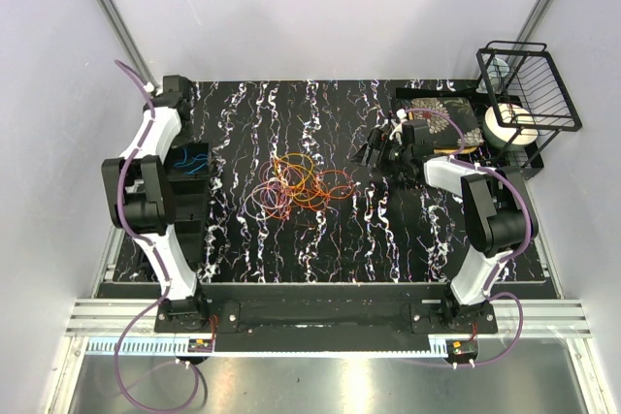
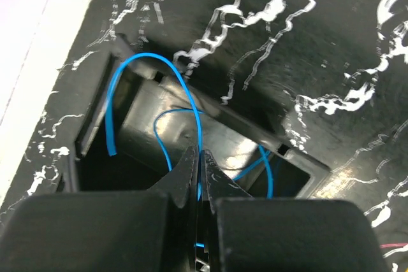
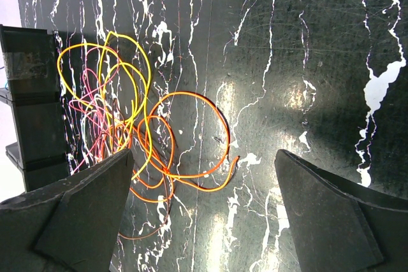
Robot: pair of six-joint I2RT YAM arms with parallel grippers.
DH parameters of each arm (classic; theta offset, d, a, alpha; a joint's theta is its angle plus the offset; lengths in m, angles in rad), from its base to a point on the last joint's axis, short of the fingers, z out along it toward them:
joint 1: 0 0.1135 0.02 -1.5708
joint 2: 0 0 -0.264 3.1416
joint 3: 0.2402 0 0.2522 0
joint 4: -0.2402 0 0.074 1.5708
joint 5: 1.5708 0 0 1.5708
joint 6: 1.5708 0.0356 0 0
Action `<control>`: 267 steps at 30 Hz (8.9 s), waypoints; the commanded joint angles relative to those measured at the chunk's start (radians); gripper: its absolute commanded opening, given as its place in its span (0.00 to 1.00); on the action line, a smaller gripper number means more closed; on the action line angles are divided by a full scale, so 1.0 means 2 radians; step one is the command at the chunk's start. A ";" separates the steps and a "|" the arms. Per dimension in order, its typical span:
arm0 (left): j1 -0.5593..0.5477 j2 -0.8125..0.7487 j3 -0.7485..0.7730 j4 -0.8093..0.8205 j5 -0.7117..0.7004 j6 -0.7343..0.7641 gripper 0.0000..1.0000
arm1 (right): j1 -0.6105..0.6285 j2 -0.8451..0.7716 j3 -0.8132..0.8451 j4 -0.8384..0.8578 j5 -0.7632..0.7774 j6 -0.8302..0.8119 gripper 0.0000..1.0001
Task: Untangle the cables
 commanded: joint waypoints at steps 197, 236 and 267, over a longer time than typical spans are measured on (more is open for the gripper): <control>-0.416 -0.317 -0.293 0.037 -0.039 -0.127 0.64 | 0.002 0.036 0.036 0.000 -0.035 0.018 1.00; -0.419 -0.149 -0.251 0.128 -0.075 -0.218 0.26 | 0.003 0.052 0.043 0.001 -0.044 0.022 1.00; -0.451 -0.305 0.042 -0.005 -0.073 0.041 0.00 | 0.003 0.058 0.045 0.002 -0.050 0.025 1.00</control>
